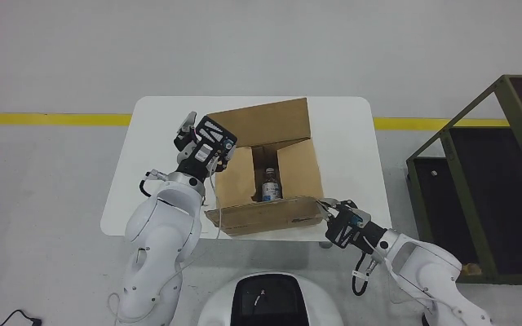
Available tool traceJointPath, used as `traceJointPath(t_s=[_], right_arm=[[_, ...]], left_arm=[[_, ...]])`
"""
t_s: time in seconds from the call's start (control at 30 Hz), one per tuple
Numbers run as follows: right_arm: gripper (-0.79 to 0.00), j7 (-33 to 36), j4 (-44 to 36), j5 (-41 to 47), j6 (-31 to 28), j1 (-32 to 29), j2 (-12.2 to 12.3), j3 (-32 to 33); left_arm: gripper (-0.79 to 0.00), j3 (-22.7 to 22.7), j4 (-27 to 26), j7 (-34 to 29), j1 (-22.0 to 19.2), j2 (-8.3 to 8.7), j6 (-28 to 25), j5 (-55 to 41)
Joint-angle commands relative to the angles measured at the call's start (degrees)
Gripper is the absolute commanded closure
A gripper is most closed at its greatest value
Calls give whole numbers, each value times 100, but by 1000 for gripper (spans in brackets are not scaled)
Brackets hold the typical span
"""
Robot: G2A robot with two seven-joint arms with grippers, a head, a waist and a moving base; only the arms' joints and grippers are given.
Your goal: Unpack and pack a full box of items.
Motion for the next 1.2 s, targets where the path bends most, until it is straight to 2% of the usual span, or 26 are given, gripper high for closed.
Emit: traceJointPath(t_s=[0.0,0.8,0.97,1.17], right_arm=[[0,0,0,0,0,0,0,0],[0,-15,-7,0,15,0,-2,-9],[0,-177,-125,-85,271,-305,0,114],[0,-324,-275,-354,262,-638,23,260]], left_arm=[[-785,0,0,0,0,0,0,0],[-785,0,0,0,0,0,0,0],[-785,0,0,0,0,0,0,0],[-785,0,0,0,0,0,0,0]])
